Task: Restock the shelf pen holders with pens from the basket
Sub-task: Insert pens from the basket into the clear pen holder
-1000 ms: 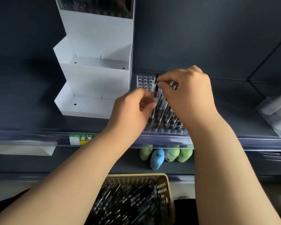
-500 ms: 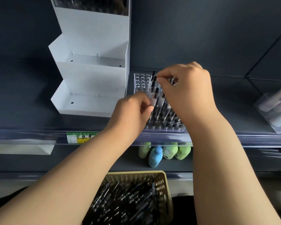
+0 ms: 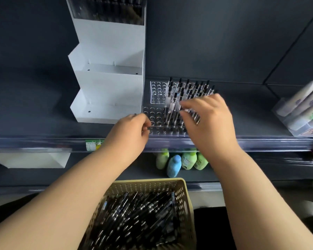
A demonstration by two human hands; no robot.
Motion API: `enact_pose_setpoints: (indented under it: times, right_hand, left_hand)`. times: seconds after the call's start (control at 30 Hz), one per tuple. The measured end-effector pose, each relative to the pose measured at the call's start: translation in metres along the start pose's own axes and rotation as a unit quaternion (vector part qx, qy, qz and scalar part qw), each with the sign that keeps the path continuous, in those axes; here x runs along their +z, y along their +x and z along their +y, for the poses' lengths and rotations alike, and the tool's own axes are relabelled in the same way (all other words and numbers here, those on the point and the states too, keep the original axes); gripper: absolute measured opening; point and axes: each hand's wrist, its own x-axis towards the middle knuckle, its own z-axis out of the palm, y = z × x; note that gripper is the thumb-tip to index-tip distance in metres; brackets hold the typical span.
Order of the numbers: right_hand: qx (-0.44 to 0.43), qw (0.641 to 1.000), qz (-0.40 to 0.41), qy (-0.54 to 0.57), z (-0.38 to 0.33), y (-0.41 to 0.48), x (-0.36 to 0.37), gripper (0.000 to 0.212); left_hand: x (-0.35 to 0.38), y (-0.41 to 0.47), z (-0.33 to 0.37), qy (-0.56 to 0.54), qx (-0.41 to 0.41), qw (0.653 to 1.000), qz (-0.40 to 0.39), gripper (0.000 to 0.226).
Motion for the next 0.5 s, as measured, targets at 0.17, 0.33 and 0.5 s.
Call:
enact_pose_setpoints:
  times: [0.17,0.33,0.5]
  right_hand:
    - [-0.022,0.989,-0.146,0.002,-0.015,-0.051,0.01,0.021]
    - [0.09,0.886,-0.452,-0.062,-0.024,-0.109,0.028,0.023]
    - [0.128,0.791,-0.59,-0.096,-0.034,-0.151,0.047,0.027]
  left_hand:
    - [0.0,-0.037,-0.02,0.074,-0.038,0.992,-0.097,0.021]
    - [0.031,-0.078,-0.049,0.105,-0.109,0.969,-0.197,0.022]
    - [0.072,-0.118,-0.071,0.112,-0.157,0.941,-0.277,0.025]
